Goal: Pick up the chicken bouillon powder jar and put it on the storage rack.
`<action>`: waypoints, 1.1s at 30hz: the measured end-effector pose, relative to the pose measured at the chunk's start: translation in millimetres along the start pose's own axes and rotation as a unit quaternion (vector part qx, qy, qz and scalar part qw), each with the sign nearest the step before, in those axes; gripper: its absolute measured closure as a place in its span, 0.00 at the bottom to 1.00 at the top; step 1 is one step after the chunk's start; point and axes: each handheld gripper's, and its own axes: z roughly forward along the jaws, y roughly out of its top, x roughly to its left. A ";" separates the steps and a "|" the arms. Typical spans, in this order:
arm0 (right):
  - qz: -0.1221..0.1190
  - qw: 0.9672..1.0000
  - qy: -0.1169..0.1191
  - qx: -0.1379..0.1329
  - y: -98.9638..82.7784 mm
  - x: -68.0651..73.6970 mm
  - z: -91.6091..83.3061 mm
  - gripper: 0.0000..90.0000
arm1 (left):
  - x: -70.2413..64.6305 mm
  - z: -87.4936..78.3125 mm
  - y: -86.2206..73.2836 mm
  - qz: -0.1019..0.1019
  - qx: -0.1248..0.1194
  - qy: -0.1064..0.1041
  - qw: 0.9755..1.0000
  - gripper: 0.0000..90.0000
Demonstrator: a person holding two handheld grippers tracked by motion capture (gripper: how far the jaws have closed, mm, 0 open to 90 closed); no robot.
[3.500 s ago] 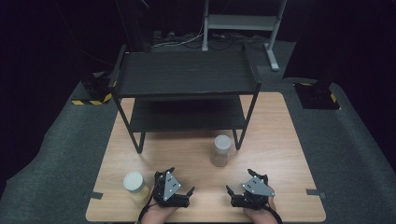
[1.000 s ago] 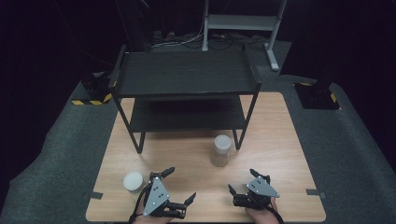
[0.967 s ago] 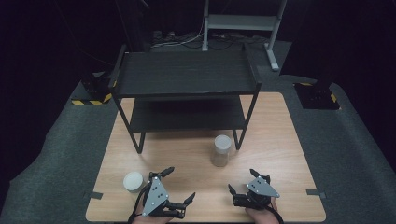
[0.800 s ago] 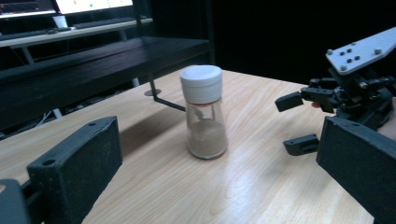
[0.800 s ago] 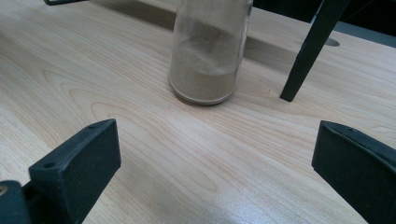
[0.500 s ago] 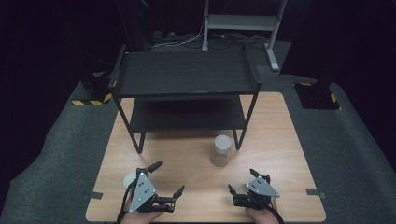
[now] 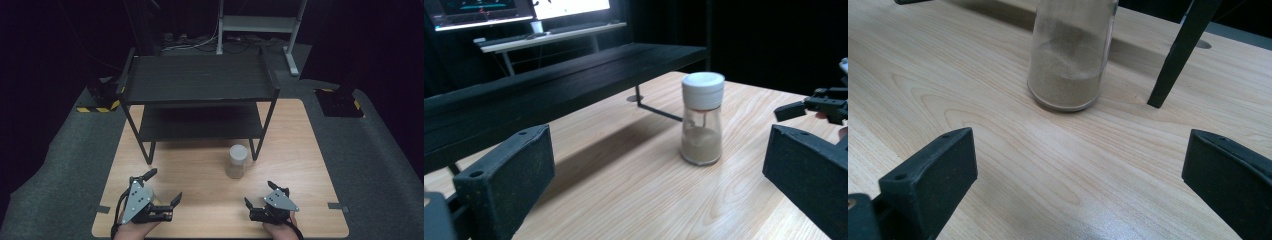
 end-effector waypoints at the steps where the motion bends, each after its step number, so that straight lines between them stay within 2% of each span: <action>1: 0.000 1.000 0.000 0.000 0.0 0.1 0.0 0.00 | 1.6 -1.9 -2.0 -0.002 0.002 0.004 1.000 0.01; 6: -0.001 1.000 -0.001 0.001 0.3 0.3 0.2 0.00 | 9.6 -9.8 -9.4 -0.007 0.009 0.015 1.000 0.00; 15: 0.001 1.000 0.000 0.001 0.3 -0.2 0.1 0.00 | 15.4 -24.0 -20.7 -0.015 0.013 0.039 0.999 0.00; 25: 0.001 1.000 0.000 0.001 0.3 -0.4 0.2 0.00 | 15.8 -34.8 -32.5 -0.024 0.021 0.046 0.998 0.00; 33: 0.001 1.000 0.000 0.001 0.4 -0.1 0.2 0.00 | 13.0 -37.3 -45.0 -0.034 0.026 0.048 0.998 0.00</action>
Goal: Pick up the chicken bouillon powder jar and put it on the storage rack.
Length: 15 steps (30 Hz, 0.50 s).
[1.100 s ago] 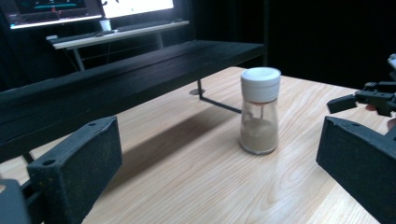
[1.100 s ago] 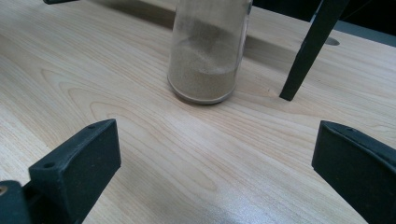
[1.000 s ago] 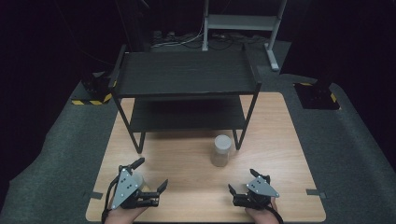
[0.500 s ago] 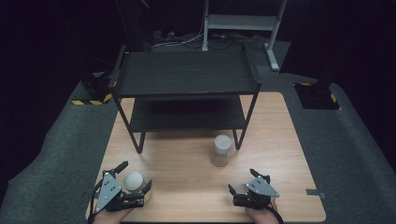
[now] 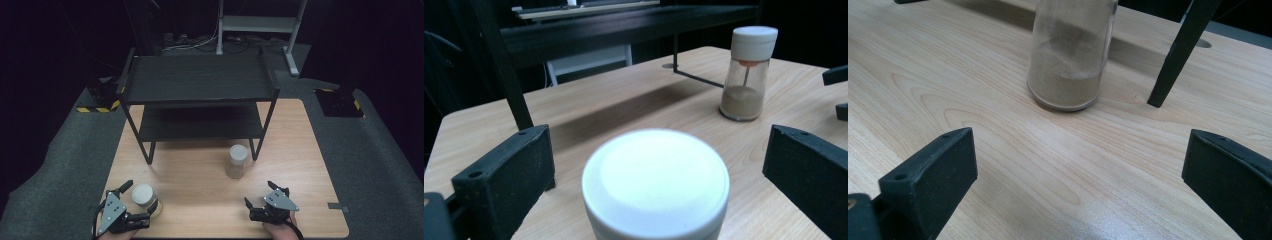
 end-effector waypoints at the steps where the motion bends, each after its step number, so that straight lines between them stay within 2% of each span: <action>1: 0.000 1.000 0.000 0.000 -0.1 0.0 0.0 0.00 | -0.2 0.1 -2.0 -0.004 0.000 0.000 1.000 0.00; 9: 0.000 1.000 0.000 0.000 0.1 -0.1 0.1 0.00 | -0.3 0.1 -10.0 -0.011 0.005 0.002 1.000 0.01; 11: 0.000 1.000 0.000 0.000 0.2 0.0 0.2 0.00 | 1.7 1.1 -13.9 -0.023 0.010 -0.002 1.000 0.01; 15: 0.000 1.000 0.000 0.000 -0.1 -0.2 0.0 0.00 | 2.4 1.6 -17.0 -0.027 0.010 -0.003 1.000 0.01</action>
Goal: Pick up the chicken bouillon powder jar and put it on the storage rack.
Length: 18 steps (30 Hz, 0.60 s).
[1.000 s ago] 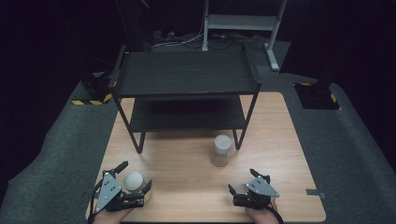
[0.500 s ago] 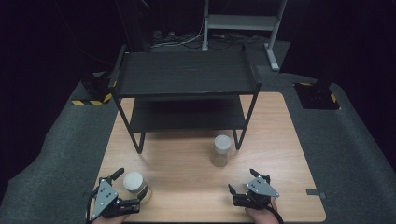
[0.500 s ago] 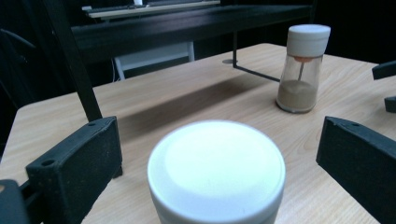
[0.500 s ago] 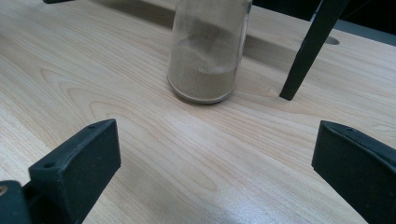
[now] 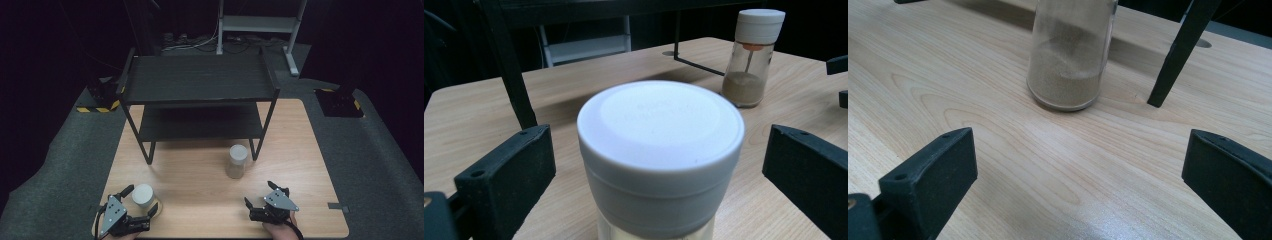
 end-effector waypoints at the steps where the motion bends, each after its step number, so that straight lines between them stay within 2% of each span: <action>1: 0.001 1.000 0.000 0.000 -0.1 -0.2 0.0 0.00 | 0.4 0.1 -0.1 0.001 0.001 -0.001 1.000 0.01; 7: 0.002 1.000 0.001 -0.001 -0.4 -0.6 -0.2 0.00 | 3.5 0.2 -3.0 -0.012 0.004 0.000 1.000 0.04; 13: 0.004 1.000 0.001 -0.001 -0.4 -1.0 -0.2 0.00 | 11.0 -0.9 -6.9 -0.030 0.004 -0.010 1.000 0.14; 14: 0.004 1.000 0.001 -0.001 -0.3 -1.0 -0.1 0.00 | 12.6 -1.1 -7.8 -0.030 0.003 -0.014 0.999 0.21; 18: 0.005 1.000 0.001 -0.001 -0.5 -1.3 -0.2 0.00 | 13.8 -1.4 -8.0 -0.022 0.006 -0.021 1.000 0.28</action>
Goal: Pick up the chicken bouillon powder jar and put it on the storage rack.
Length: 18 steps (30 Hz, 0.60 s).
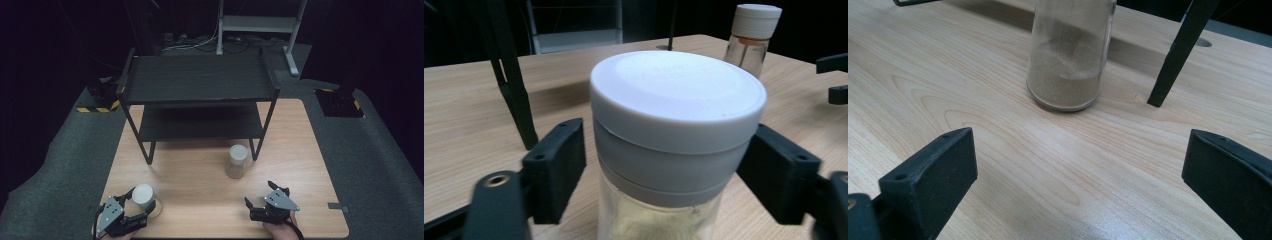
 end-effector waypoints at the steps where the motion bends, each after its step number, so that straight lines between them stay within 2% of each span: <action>1: 0.000 1.000 0.000 0.000 0.0 -0.1 0.0 0.00 | 0.5 -0.4 -0.1 0.001 0.000 -0.001 1.000 0.31; 3: 0.000 1.000 0.000 0.000 -0.1 -0.2 0.0 0.00 | 1.5 -0.6 -0.7 0.001 -0.002 -0.005 1.000 0.36; 18: -0.002 1.000 0.000 0.001 0.5 0.2 0.2 0.00 | -0.3 -0.4 2.9 0.000 0.003 -0.004 1.000 0.38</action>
